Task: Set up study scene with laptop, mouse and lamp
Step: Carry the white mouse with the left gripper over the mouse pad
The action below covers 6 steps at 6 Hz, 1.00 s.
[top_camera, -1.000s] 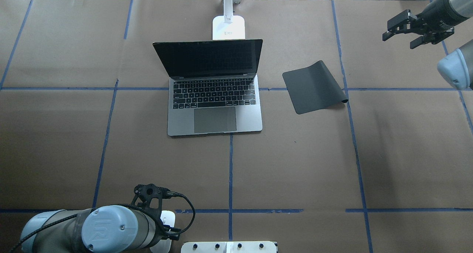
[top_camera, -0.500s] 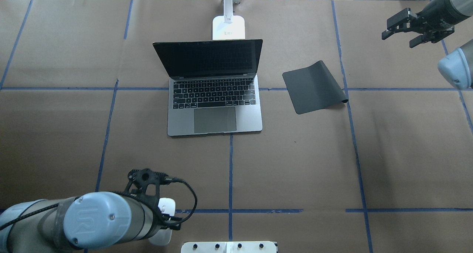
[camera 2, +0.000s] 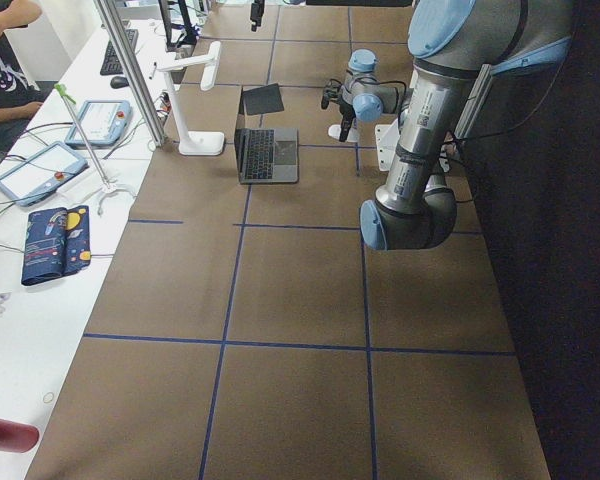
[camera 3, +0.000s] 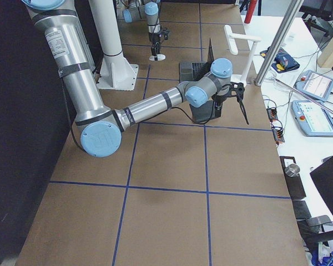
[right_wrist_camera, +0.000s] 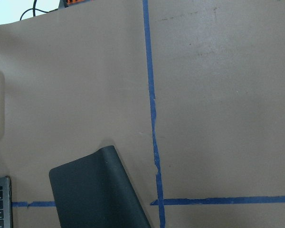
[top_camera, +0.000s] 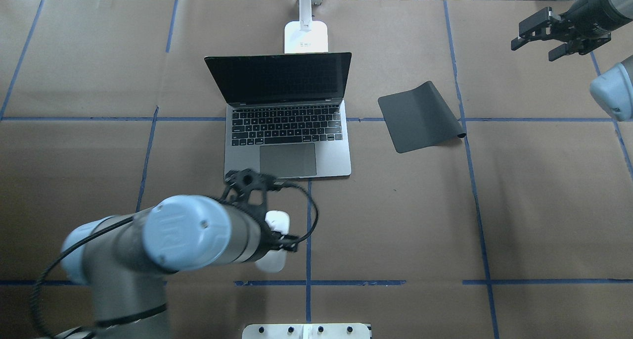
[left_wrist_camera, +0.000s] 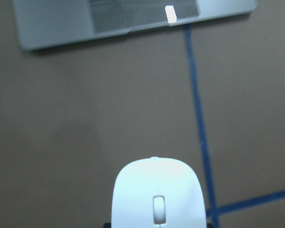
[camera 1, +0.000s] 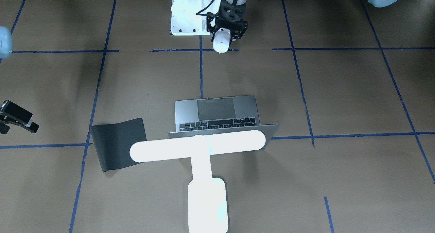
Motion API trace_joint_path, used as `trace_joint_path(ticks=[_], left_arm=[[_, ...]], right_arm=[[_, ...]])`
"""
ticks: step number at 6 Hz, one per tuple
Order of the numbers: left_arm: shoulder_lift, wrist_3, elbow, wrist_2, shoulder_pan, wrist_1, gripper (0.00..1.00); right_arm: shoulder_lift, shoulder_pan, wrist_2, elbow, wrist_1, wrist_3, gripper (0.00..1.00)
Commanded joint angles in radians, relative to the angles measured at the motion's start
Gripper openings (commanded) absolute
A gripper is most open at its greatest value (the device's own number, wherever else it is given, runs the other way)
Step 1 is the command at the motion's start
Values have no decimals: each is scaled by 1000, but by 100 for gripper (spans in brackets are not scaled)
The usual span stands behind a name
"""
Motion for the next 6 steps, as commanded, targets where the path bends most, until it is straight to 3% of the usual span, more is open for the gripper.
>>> trace_joint_path(ticks=[1, 3, 5, 6], left_arm=[[-260, 0, 321, 0, -53, -118, 8], [-569, -11, 815, 2, -120, -324, 8], [-799, -38, 1200, 29, -150, -481, 9], [-849, -52, 1307, 105, -151, -561, 12]], right_arm=[[0, 2, 0, 5, 0, 0, 100], [0, 0, 0, 3, 0, 0, 100], [-4, 3, 3, 8, 0, 0, 100], [-12, 3, 3, 18, 0, 0, 100]])
